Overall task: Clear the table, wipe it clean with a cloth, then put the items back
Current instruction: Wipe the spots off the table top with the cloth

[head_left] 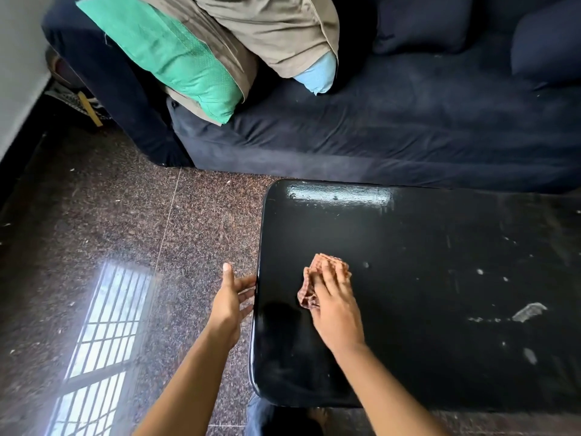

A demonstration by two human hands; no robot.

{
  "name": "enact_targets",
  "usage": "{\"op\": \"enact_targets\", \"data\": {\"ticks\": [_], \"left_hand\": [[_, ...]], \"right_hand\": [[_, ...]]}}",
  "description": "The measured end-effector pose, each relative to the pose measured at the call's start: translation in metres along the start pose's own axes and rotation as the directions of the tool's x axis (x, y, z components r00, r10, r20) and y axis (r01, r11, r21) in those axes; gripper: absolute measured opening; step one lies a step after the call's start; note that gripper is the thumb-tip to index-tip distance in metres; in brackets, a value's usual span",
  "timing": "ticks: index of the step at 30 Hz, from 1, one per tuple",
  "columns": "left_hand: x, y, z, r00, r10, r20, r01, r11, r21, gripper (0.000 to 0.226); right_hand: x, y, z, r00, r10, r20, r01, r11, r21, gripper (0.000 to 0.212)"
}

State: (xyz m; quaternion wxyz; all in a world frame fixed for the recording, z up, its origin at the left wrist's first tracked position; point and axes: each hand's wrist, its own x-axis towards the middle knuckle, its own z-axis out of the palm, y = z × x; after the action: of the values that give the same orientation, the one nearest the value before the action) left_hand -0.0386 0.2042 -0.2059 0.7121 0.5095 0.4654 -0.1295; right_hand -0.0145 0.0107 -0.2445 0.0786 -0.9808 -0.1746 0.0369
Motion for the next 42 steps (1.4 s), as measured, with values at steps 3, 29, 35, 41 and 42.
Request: {"op": "enact_targets", "data": {"ticks": [3,29,35,41,42], "left_hand": [[0.000,-0.002,0.001,1.000,0.005,0.001,-0.005,0.999,-0.032,0.075],[-0.028,-0.042,-0.032,0.994,-0.086,0.068,0.086,0.996,0.002,0.076],[-0.033,-0.047,-0.039,0.992,-0.102,0.079,0.101,0.995,0.014,0.074],[-0.040,-0.054,-0.037,0.994,-0.089,0.070,0.088,0.996,0.015,0.074],[-0.041,-0.055,-0.037,0.994,-0.083,0.067,0.082,0.996,0.019,0.074]], "right_hand": [[-0.006,-0.055,0.006,0.990,-0.136,0.037,0.132,0.987,0.092,0.061],[-0.089,-0.063,0.004,0.986,-0.058,0.157,0.044,0.995,0.093,0.072],[-0.102,-0.078,0.005,0.896,-0.382,0.227,0.379,0.923,0.059,0.057],[-0.159,-0.007,-0.007,0.936,-0.237,0.261,0.248,0.969,-0.008,0.079],[-0.166,-0.009,-0.005,0.951,-0.185,0.247,0.193,0.981,-0.009,0.082]]}}
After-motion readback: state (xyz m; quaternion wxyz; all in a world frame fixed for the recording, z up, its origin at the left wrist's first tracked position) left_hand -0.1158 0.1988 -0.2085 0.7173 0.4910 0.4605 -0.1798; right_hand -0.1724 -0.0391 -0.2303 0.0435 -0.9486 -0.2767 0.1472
